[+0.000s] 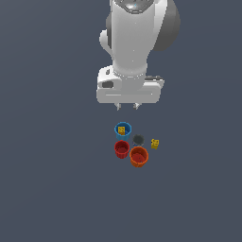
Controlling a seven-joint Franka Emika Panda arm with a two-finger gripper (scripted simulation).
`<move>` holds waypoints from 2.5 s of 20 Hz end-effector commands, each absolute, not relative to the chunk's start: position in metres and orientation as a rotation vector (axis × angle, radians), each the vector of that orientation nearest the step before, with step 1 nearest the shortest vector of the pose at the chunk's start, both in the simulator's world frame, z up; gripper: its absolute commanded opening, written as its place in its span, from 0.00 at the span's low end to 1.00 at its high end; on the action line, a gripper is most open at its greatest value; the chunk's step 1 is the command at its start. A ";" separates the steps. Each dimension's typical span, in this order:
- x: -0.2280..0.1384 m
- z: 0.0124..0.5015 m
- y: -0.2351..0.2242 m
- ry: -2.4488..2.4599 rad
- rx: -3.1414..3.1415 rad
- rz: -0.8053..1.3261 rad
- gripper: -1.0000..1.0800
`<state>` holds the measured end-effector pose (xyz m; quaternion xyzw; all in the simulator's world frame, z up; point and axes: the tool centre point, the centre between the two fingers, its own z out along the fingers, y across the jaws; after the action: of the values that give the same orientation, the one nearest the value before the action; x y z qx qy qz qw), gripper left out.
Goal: Pick up a designated object from a clutter of objects.
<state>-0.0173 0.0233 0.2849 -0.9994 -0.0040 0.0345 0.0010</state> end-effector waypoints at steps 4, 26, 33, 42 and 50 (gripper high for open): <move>-0.015 0.282 0.024 -0.049 -3.138 0.105 0.62; 0.034 0.231 0.035 -0.778 -3.048 0.044 0.62; 0.053 0.208 0.041 -1.073 -2.957 0.016 0.62; 0.074 0.176 0.049 -1.434 -2.799 -0.023 0.62; 0.090 0.147 0.057 -1.733 -2.623 -0.063 0.62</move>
<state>0.0872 0.0556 0.1527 -0.8459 -0.5330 -0.0174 -0.0014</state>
